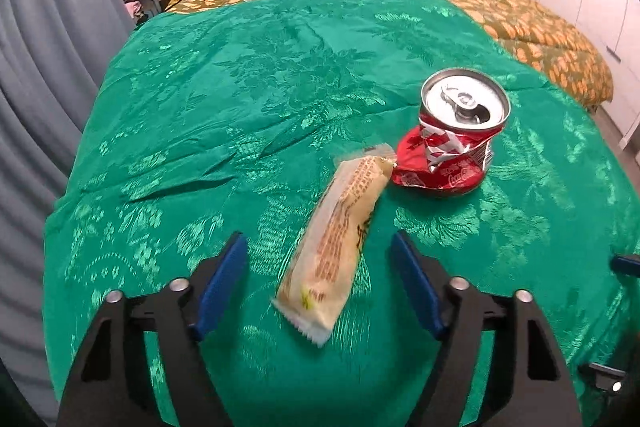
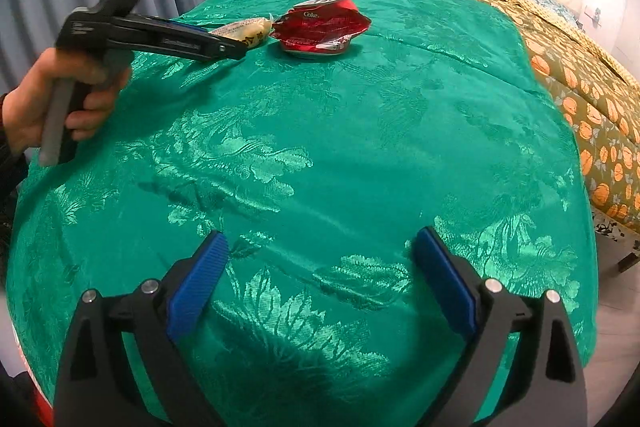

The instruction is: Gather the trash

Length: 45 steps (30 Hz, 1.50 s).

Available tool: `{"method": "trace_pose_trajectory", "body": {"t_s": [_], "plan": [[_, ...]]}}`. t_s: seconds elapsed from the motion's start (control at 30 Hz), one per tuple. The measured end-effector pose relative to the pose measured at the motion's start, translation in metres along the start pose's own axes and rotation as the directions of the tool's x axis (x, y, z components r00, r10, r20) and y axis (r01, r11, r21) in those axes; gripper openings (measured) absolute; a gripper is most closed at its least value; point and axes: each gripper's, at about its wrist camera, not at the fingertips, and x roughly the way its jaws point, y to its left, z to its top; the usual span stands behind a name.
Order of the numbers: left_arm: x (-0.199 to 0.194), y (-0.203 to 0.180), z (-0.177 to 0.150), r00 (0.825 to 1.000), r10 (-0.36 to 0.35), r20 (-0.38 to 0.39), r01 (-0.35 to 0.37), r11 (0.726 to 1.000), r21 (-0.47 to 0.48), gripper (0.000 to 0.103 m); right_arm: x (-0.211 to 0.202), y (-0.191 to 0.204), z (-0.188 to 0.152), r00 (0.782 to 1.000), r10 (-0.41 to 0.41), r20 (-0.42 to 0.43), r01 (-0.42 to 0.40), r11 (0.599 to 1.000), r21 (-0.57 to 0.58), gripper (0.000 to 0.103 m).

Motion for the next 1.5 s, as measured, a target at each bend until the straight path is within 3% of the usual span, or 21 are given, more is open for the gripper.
{"method": "trace_pose_trajectory", "body": {"t_s": [0.1,0.13,0.23,0.37,0.53,0.73,0.8,0.87,0.93,1.13,1.33,1.5], "plan": [[0.002,-0.002,0.001,1.000,-0.009,0.001,0.009,1.000,0.012,0.053,0.000,0.000,0.000,1.000,0.000,0.000,0.000,1.000,0.000,0.092],[0.002,-0.003,0.001,1.000,-0.018,0.001,0.018,1.000,0.011,0.038,0.000,0.000,0.000,1.000,0.000,0.000,0.000,1.000,0.000,0.092],[-0.003,-0.004,0.000,1.000,-0.005,-0.002,0.005,1.000,-0.009,0.021,0.000,0.000,0.000,1.000,0.000,0.000,0.000,1.000,0.000,0.092],[-0.025,0.003,-0.015,1.000,0.022,-0.014,-0.023,0.992,-0.127,0.021,0.000,0.000,-0.001,1.000,0.000,0.000,0.000,1.000,0.000,0.092],[-0.072,0.009,-0.065,1.000,0.005,-0.030,-0.013,0.961,-0.276,0.021,0.000,0.000,0.000,1.000,-0.002,0.000,0.002,1.000,-0.001,0.092],[-0.102,-0.007,-0.124,0.999,0.027,-0.030,-0.035,0.953,-0.302,0.022,-0.002,0.000,-0.002,1.000,-0.006,0.004,0.006,1.000,-0.003,0.092],[-0.104,-0.012,-0.130,0.999,0.034,-0.020,-0.039,0.954,-0.296,0.026,-0.002,0.000,-0.002,1.000,-0.006,0.003,0.006,1.000,-0.003,0.092],[-0.103,-0.015,-0.133,0.999,0.038,-0.010,-0.039,0.957,-0.287,0.051,-0.001,0.000,-0.002,1.000,-0.006,0.003,0.006,1.000,-0.003,0.092],[-0.103,-0.015,-0.134,0.999,0.037,0.001,-0.035,0.956,-0.291,0.062,-0.002,0.000,-0.002,1.000,-0.006,0.004,0.006,1.000,-0.003,0.092],[-0.092,-0.016,-0.137,0.995,0.098,-0.022,-0.100,0.959,-0.266,0.084,-0.003,0.001,-0.003,1.000,-0.015,0.007,0.015,1.000,-0.006,0.093],[-0.089,-0.009,-0.141,0.994,0.100,-0.039,-0.107,0.947,-0.303,0.096,-0.002,0.000,-0.002,1.000,-0.024,0.001,0.024,1.000,0.009,0.096],[-0.088,-0.008,-0.141,0.993,0.114,-0.043,-0.122,0.942,-0.314,0.098,0.000,-0.001,0.004,0.999,-0.034,-0.029,0.035,0.999,0.036,0.097]]}}
